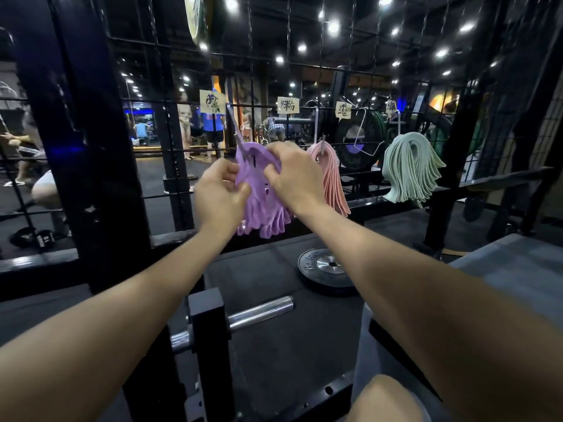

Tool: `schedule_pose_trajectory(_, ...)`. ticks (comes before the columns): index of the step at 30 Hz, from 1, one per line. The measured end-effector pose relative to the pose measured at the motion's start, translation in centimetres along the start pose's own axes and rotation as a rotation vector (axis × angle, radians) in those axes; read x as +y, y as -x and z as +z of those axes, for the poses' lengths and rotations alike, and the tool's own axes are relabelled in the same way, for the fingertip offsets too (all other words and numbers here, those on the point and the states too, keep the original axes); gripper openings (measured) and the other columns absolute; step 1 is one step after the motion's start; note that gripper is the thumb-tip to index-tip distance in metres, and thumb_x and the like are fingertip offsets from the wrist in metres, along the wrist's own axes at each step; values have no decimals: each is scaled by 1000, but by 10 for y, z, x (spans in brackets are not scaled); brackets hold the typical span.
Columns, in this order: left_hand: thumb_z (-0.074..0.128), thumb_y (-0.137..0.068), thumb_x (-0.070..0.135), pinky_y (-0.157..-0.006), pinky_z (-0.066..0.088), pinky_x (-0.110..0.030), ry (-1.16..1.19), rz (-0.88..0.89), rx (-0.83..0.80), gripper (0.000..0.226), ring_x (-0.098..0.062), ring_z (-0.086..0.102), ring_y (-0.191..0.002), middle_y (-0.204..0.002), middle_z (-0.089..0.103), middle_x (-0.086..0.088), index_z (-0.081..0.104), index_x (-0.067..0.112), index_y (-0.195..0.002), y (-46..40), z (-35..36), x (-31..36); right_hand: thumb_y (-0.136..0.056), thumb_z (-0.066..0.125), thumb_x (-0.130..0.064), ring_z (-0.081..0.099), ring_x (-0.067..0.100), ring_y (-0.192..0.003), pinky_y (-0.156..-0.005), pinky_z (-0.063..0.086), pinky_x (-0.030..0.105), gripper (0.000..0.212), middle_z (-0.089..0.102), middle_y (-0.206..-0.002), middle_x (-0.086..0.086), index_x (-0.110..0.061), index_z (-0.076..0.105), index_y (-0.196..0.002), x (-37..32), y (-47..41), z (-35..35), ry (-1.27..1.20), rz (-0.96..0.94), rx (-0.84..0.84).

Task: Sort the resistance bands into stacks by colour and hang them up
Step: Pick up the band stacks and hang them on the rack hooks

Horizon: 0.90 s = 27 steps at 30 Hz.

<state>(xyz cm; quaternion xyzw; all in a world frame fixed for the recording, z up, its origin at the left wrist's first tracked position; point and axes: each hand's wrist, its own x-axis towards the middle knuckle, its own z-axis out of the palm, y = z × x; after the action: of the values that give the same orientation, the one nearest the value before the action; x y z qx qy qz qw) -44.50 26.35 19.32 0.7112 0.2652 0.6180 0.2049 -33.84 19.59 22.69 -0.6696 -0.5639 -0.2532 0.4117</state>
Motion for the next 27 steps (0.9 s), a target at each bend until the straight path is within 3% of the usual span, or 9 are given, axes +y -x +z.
schedule_pose_trajectory(2, 65, -75, 1, -53, 39, -4, 32, -31, 12, 13, 2, 47, -57, -66, 51, 14, 61, 9, -85, 4, 5, 5, -91, 48, -15, 55, 13, -91, -57, 29, 14, 28, 62, -105, -1, -18, 63, -115, 0, 0, -2, 38, -34, -5)
schedule_pose_trajectory(5, 66, -76, 3, -55, 40, -4, 41, -75, -5, 11, 0, 48, -57, -65, 52, 13, 62, 10, -85, 2, 5, 3, -91, 48, -17, 57, 19, -91, -63, 35, 24, 24, 60, -97, 2, -15, 66, -106, 3, 2, 1, 63, -56, -73)
schedule_pose_trajectory(9, 65, -79, 1, -72, 55, -33, 32, -105, -47, 14, -11, 55, -65, -76, 60, 3, 63, 10, -90, 0, 3, -4, -92, 53, -19, 58, 22, -90, -75, 48, 33, 25, 60, -98, 5, -13, 63, -114, 3, 6, 5, 33, -85, -172)
schedule_pose_trajectory(14, 55, -93, 19, -75, 42, -18, -90, -54, -131, 22, -8, 56, -89, -109, 62, -1, 59, 9, -112, 3, -3, 2, -91, 57, -24, 58, 23, -106, -91, 48, 42, 42, 63, -117, 4, -21, 52, -132, 5, 8, 2, -34, -13, -274)
schedule_pose_trajectory(18, 53, -92, 11, -76, 32, -12, -179, 36, -29, 20, -14, 51, -95, -117, 53, -11, 56, 4, -110, 6, -9, 9, -92, 56, -24, 56, 22, -112, -97, 46, 43, 46, 60, -126, 5, -18, 46, -137, 8, 15, -12, -51, 45, -291)
schedule_pose_trajectory(22, 54, -89, 10, -87, 40, -24, -248, 146, -29, 20, -19, 50, -107, -119, 50, -5, 58, 12, -108, 15, -8, 30, -91, 58, -20, 58, 22, -109, -97, 46, 39, 43, 60, -124, 6, -14, 50, -133, 15, 28, -32, -30, 63, -253)
schedule_pose_trajectory(25, 53, -90, 13, -88, 36, -21, -254, 199, -151, 24, -18, 50, -111, -122, 50, -3, 58, 14, -113, 27, 6, 49, -91, 58, -19, 57, 22, -110, -95, 46, 38, 40, 60, -124, 5, -15, 54, -130, 29, 43, -54, 47, 97, -221)
schedule_pose_trajectory(27, 53, -90, 13, -85, 40, -27, -227, 200, -249, 26, -20, 52, -110, -124, 49, -4, 57, 13, -115, 36, 24, 63, -90, 60, -20, 59, 23, -106, -91, 48, 37, 37, 61, -119, 6, -15, 57, -127, 43, 57, -71, 97, 135, -206)
